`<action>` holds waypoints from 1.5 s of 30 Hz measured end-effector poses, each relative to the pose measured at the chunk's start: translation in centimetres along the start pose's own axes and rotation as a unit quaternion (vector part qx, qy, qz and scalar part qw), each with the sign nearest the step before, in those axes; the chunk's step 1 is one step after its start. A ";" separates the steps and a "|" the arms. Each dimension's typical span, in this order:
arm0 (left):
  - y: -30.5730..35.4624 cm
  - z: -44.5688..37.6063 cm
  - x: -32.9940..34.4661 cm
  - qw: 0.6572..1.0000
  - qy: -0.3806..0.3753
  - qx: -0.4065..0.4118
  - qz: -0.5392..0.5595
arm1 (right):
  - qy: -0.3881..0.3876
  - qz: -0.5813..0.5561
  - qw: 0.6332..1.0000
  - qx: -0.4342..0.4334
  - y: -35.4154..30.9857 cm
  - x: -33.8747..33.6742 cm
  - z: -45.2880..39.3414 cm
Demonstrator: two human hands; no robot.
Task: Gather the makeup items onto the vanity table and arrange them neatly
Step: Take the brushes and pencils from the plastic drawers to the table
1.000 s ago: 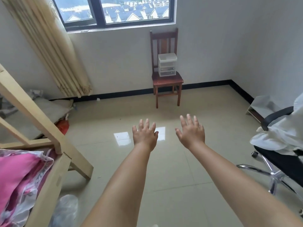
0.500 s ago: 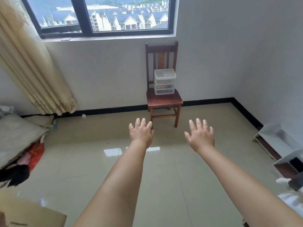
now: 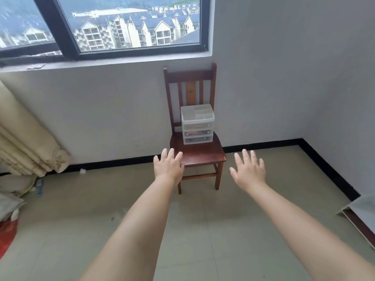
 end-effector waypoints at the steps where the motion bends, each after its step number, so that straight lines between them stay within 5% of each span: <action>1: 0.4 -2.2 -0.7 1.000 0.001 0.001 0.006 | 0.000 0.001 1.000 -0.001 0.3 -0.8 -2.5; 21: -6.0 -43.2 -5.9 0.997 -0.077 -0.022 0.014 | -0.073 0.007 0.997 -0.038 -7.1 -4.4 -42.0; 30: -0.8 -53.4 -0.5 0.992 -0.115 0.023 0.042 | -0.267 -0.144 0.953 -0.007 -3.4 3.6 -53.0; 34: -0.3 -57.2 2.0 0.989 -0.134 0.043 0.040 | -0.347 -0.245 0.905 0.015 -4.4 8.0 -56.0; 39: -0.9 -61.8 5.9 0.988 -0.131 0.081 0.030 | -0.356 -0.437 0.822 0.074 -7.1 11.5 -61.1; 45: -0.9 -62.8 9.5 0.987 -0.016 0.150 0.062 | -0.294 -0.731 0.581 0.205 -9.6 15.6 -65.7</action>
Point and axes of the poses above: each hand's wrist, its own z-axis away from the middle knuckle, its own x-axis out of the palm, y = z × x, the point moved 4 cm from there along -z, towards the middle knuckle, and after that the axes turned 14 degrees about -y, right-handed, at the moved point
